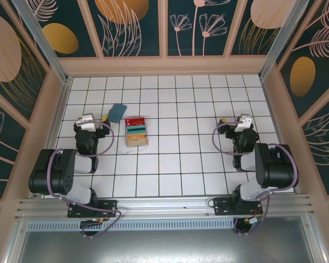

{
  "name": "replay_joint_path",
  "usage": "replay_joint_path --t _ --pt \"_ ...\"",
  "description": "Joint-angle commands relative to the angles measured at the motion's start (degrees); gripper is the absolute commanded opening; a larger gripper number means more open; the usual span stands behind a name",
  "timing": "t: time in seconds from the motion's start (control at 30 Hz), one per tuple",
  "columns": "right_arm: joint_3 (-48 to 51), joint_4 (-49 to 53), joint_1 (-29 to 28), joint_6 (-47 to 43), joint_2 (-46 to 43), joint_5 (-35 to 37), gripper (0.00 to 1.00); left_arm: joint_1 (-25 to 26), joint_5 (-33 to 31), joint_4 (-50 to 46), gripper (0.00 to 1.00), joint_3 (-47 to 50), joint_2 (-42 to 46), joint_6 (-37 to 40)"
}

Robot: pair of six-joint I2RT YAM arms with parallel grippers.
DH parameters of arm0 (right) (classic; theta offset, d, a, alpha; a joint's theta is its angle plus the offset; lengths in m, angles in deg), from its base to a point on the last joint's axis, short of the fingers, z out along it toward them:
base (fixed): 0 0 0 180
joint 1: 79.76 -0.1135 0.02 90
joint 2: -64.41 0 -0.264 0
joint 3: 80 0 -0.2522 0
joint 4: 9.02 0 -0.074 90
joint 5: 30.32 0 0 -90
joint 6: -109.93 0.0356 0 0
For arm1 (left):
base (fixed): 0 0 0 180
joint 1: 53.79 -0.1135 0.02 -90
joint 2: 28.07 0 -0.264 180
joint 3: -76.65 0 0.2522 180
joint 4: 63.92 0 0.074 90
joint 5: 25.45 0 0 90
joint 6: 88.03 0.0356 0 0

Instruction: Take the credit cards out of the card holder

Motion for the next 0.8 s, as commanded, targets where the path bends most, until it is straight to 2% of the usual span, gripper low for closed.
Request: replay_joint_path --t 0.0,0.77 --pt "-0.96 -1.74 0.22 -0.92 0.05 -0.81 0.99 -0.29 0.20 2.23 0.99 -0.08 -0.06 0.41" --pt "-0.97 -1.65 0.22 -0.91 0.05 -0.81 0.99 -0.36 0.29 1.44 0.99 -0.38 -0.05 0.31"
